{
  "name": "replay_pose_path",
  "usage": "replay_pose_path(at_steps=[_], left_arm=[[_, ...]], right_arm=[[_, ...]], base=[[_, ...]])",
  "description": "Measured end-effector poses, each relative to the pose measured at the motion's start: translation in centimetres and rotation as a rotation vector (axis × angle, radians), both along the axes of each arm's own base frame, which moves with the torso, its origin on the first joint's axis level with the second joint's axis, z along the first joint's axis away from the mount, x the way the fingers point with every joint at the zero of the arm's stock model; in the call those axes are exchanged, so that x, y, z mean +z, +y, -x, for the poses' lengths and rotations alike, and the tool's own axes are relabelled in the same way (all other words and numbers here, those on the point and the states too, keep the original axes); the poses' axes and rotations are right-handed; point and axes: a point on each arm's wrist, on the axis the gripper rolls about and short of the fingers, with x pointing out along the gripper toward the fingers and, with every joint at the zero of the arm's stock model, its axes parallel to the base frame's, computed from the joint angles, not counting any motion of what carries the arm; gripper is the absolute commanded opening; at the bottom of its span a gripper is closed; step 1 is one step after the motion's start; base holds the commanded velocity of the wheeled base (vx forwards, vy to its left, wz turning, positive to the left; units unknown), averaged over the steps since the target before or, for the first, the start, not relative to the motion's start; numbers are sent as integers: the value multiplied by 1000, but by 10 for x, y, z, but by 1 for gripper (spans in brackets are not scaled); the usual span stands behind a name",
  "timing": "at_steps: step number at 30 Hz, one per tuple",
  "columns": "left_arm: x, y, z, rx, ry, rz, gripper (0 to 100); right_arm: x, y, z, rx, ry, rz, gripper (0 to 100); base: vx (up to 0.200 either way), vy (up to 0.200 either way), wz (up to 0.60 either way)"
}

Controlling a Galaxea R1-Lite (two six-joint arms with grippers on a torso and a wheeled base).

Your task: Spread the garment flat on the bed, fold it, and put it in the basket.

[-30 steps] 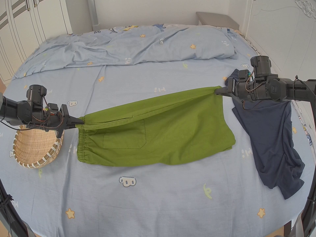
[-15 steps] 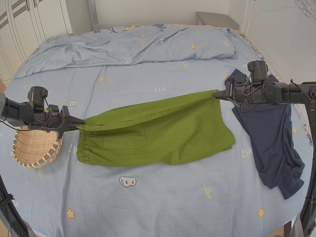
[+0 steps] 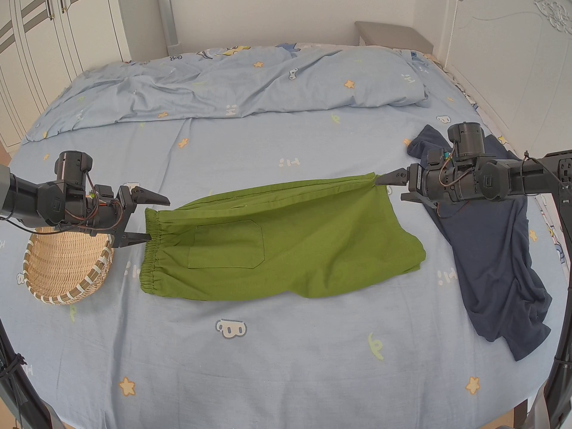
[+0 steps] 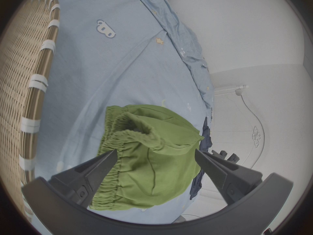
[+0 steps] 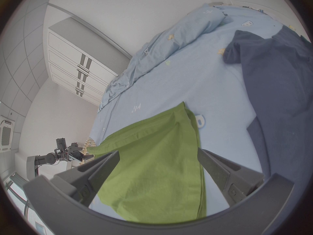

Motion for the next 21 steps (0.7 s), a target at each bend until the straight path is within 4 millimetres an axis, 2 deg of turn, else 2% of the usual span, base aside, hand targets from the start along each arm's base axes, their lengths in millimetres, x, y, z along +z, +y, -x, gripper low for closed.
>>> replay_pose_path(at_steps=[9, 14, 17, 21], left_arm=[[22, -15, 5, -15, -45, 24, 100], [26, -21, 1, -21, -79, 37, 100], [24, -24, -7, -15, -104, 54, 100], [20, -24, -23, 6, -131, 86, 100]], right_arm=[[-15, -7, 26, -9, 8, -8, 100], [-21, -15, 44, -47, -10, -57, 100], [-15, -23, 52, -94, -8, -119, 100], [4, -39, 62, -125, -42, -160, 100]], base=[[0, 0, 0], [0, 0, 0], [0, 0, 0], [0, 0, 0]])
